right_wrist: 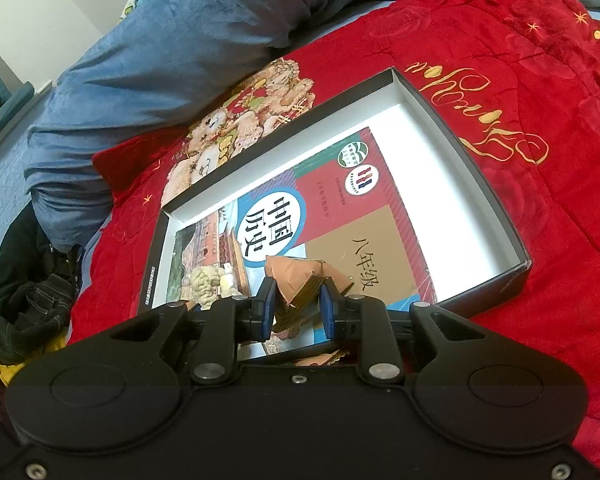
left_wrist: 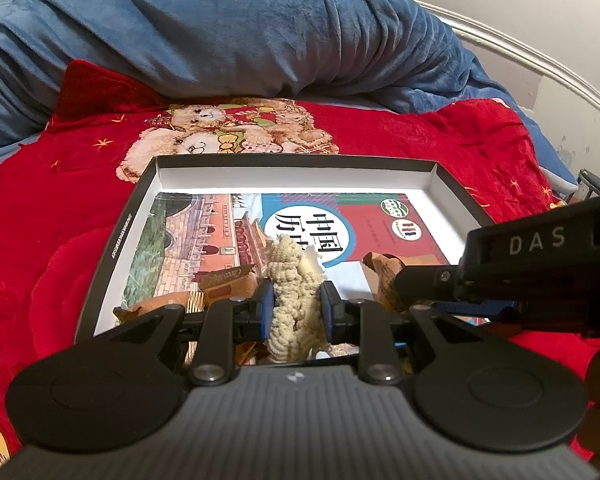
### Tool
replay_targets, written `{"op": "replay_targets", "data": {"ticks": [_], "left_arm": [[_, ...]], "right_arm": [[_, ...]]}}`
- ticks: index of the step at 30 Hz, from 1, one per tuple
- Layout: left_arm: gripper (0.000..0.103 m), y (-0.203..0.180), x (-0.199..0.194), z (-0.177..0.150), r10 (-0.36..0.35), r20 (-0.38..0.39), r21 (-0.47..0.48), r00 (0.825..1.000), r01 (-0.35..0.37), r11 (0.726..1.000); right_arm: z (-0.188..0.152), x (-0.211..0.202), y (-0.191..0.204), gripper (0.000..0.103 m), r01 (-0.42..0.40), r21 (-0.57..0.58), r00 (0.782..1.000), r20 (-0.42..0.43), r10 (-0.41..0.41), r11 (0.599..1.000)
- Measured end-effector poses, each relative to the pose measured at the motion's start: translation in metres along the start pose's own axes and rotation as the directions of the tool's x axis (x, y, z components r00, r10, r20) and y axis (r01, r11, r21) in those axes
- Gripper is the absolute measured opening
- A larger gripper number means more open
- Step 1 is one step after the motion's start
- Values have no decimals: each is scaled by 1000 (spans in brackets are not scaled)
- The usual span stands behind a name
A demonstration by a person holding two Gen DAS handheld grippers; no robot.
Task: Organize objects
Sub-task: 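Open the left gripper to drop the cream knitted tie while the right releases its packet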
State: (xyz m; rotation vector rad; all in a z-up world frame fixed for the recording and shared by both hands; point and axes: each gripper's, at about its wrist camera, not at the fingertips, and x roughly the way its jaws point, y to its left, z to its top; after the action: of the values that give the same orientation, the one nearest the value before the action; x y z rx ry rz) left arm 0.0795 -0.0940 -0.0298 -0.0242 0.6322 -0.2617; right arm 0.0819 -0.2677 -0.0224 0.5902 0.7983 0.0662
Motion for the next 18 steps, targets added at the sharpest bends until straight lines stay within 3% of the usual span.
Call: {"op": "replay_targets", "data": {"ticks": [18], "left_arm": [[31,-2,1,-2,7,1,13,1000,-7,1000]], "right_arm": [[-4,7,4,23,25,-15,999,-32,-26,1000]]}}
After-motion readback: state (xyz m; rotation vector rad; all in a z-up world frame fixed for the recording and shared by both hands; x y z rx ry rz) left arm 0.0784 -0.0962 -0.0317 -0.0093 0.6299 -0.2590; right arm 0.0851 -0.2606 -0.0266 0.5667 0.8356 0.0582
